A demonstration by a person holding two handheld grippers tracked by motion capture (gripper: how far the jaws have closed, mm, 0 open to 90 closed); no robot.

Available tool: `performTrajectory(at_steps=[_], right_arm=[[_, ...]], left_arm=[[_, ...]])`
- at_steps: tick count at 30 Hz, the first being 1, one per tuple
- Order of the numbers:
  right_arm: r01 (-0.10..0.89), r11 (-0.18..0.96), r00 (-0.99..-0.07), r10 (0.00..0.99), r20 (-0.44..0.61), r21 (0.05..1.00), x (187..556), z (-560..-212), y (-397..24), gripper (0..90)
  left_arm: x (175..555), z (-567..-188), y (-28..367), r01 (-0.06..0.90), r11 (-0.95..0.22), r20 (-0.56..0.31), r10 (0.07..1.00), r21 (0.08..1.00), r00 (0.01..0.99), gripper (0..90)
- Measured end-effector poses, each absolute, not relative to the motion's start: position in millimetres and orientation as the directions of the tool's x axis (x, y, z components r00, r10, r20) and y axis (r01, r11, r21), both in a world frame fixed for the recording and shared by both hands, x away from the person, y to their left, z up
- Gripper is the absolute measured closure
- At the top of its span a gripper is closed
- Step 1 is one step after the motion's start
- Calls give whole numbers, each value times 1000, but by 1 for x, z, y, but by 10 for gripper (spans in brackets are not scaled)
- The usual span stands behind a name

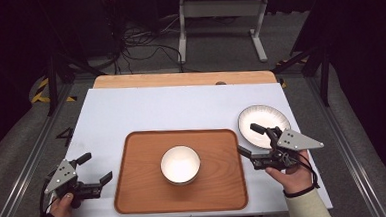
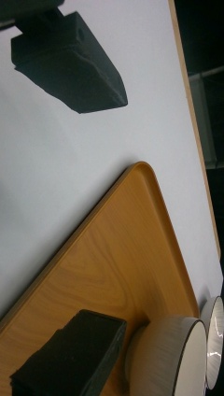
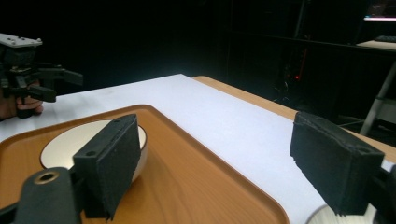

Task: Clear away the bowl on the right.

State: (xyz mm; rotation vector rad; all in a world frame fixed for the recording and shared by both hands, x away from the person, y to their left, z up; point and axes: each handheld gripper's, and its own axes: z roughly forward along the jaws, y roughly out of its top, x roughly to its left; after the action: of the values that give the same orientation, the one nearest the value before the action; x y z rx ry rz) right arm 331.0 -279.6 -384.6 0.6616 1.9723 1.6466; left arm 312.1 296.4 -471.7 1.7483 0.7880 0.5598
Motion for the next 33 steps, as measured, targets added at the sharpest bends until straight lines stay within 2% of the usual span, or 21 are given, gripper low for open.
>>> performTrajectory(at_steps=[14,33], right_arm=[[92,128,-704,709,-26,987,332,-411,-301,136],[121,120,-691,723,-3,985,325,-447,-306,146]], left_arm=[[310,-472,298,219,-200,-5,729,955,685,3],[308,-472,301,186,-180,1,720,966,694,2]])
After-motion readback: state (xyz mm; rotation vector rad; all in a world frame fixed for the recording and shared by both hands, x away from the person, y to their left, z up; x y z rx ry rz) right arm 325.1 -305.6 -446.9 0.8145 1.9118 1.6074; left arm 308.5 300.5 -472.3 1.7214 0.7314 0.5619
